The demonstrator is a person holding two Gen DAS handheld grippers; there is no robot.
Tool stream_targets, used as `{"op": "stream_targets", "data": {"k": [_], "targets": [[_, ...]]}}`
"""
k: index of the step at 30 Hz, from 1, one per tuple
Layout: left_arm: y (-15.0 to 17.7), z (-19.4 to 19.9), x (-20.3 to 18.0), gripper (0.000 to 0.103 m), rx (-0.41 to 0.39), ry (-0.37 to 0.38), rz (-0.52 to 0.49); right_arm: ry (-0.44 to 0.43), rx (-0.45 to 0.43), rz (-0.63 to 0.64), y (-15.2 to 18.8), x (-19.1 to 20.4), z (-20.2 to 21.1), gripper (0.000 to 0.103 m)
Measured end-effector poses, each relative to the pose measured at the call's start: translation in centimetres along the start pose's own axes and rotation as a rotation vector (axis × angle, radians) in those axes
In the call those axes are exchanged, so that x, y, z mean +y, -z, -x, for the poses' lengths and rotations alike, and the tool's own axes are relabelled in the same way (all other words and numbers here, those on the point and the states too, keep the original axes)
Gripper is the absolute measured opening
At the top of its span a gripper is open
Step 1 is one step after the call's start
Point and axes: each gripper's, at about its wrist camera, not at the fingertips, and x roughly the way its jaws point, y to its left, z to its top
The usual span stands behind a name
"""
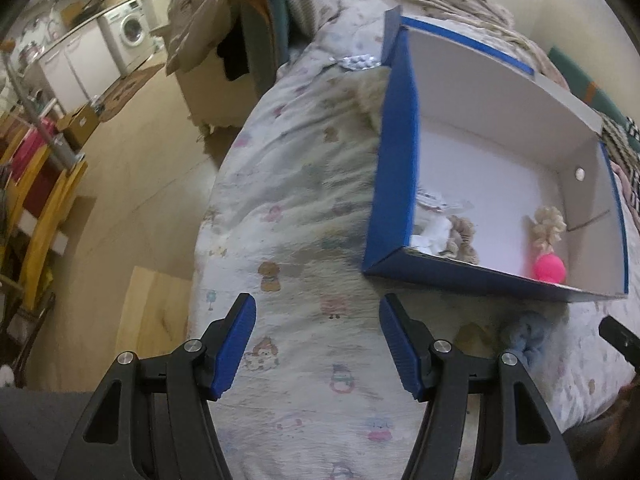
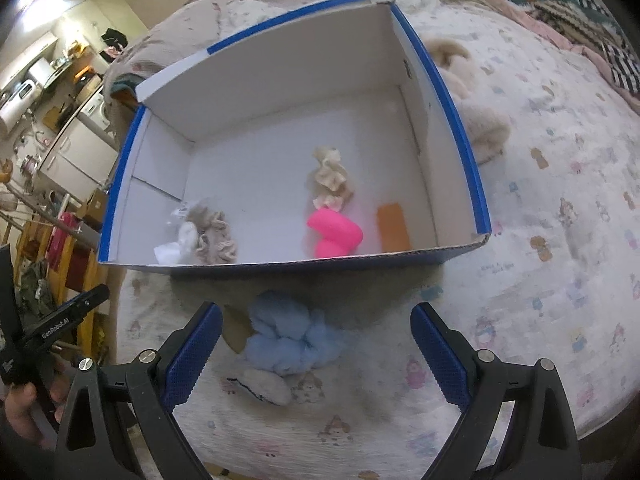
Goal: Organize soft objects
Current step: 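Withdraw both grippers from the box toward the blue plush toy, then grasp the blue plush toy with the right gripper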
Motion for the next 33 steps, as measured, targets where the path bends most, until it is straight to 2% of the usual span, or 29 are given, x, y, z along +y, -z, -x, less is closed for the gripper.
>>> {"op": "stream_targets", "data": {"k": [6, 8, 10, 16, 20, 24, 25, 26, 31, 33], "targets": [[0.1, -0.9, -0.5, 0.061, 0.034, 0.006, 0.012, -0.073, 0.081, -0.104, 0.0, -1.6, -2.1, 0.100], [0.2, -1.3, -0.9, 0.061, 0.050, 0.009, -0.002, -0.082, 0.130, -0.121, 0.1, -1.8, -3.4, 0.087], [0.3, -1.6, -1.3, 0.061, 0.061, 0.002, -0.014, -0.077, 0.163, -0.121, 0.3, -1.5, -4.3, 0.085], [0.3, -2.0, -2.4, 0.061, 0.089, 0.027, -0.020, -0.028, 0.244, -0.060, 0.7, 0.6, -7.5, 0.085], [0.3, -2.1, -3.4, 0.061, 0.091, 0.033, -0.047, 0.070, 0.293, 0.004, 1.4, 1.9, -10.0, 0.085], [0.4, -2.2, -3.9, 0.061, 0.092, 0.028, -0.061, 0.083, 0.294, 0.040, 1.7, 2.5, -10.7, 0.084], [0.5, -2.3, -3.9, 0.061, 0.096, 0.026, -0.063, 0.078, 0.296, 0.052, 1.8, 2.8, -10.6, 0.064], [0.5, -2.4, -4.0, 0.061, 0.101, 0.025, -0.065, 0.058, 0.298, 0.063, 1.9, 2.9, -10.6, 0.037], [0.8, -3.1, -4.3, 0.061, 0.144, 0.031, -0.059, 0.010, 0.253, 0.122, 2.1, 3.6, -8.5, 0.010], [0.9, -3.3, -4.6, 0.061, 0.152, 0.037, -0.055, -0.003, 0.222, 0.117, 2.3, 3.1, -7.0, 0.010]]}}
